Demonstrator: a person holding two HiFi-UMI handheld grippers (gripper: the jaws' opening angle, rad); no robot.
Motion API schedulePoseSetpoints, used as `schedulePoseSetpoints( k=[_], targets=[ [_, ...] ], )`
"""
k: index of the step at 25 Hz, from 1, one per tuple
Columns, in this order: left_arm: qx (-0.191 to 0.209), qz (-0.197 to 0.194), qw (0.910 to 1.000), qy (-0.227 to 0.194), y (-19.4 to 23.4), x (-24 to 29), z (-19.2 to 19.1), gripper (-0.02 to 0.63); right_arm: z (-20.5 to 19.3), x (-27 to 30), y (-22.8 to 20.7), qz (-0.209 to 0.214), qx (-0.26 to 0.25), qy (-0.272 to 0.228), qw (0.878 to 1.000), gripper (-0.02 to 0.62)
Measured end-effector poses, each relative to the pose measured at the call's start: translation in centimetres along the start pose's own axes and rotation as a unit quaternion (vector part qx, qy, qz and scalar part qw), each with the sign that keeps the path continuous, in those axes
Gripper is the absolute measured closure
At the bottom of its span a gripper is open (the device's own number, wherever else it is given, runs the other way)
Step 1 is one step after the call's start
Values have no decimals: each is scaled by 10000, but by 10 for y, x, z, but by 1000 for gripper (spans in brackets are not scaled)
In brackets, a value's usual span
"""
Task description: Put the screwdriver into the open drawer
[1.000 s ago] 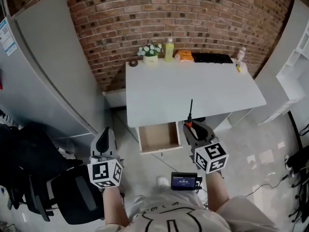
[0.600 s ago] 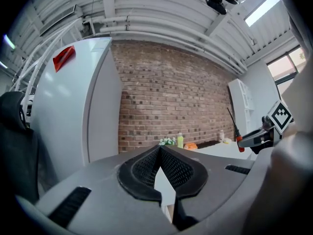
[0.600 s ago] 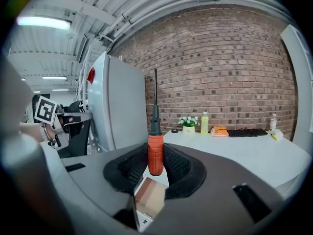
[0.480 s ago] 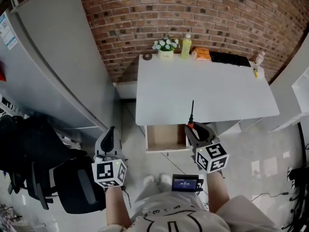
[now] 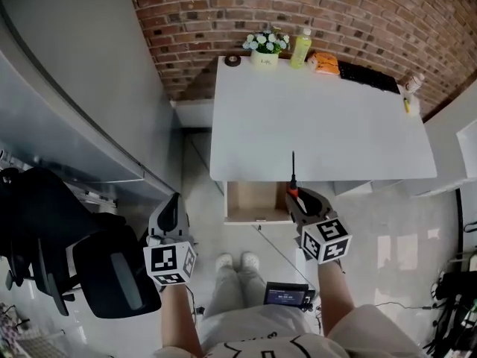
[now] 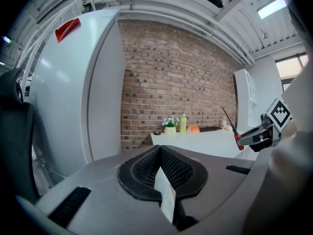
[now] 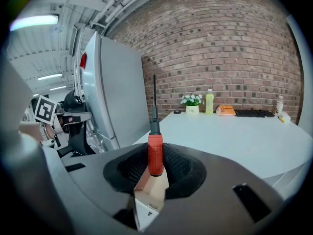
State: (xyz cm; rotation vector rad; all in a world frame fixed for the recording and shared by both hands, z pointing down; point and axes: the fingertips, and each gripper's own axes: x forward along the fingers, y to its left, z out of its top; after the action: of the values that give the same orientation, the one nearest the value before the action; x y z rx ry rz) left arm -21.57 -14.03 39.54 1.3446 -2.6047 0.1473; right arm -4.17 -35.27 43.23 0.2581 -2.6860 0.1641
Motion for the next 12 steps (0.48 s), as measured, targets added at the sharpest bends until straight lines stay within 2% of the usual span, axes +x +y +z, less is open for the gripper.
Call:
schedulePoseSetpoints(
  k=[12],
  targets=[
    [-369,-25,9975,602,22,26,-96,595,-76,66,27,372,-8,694,9969,503]
  ],
)
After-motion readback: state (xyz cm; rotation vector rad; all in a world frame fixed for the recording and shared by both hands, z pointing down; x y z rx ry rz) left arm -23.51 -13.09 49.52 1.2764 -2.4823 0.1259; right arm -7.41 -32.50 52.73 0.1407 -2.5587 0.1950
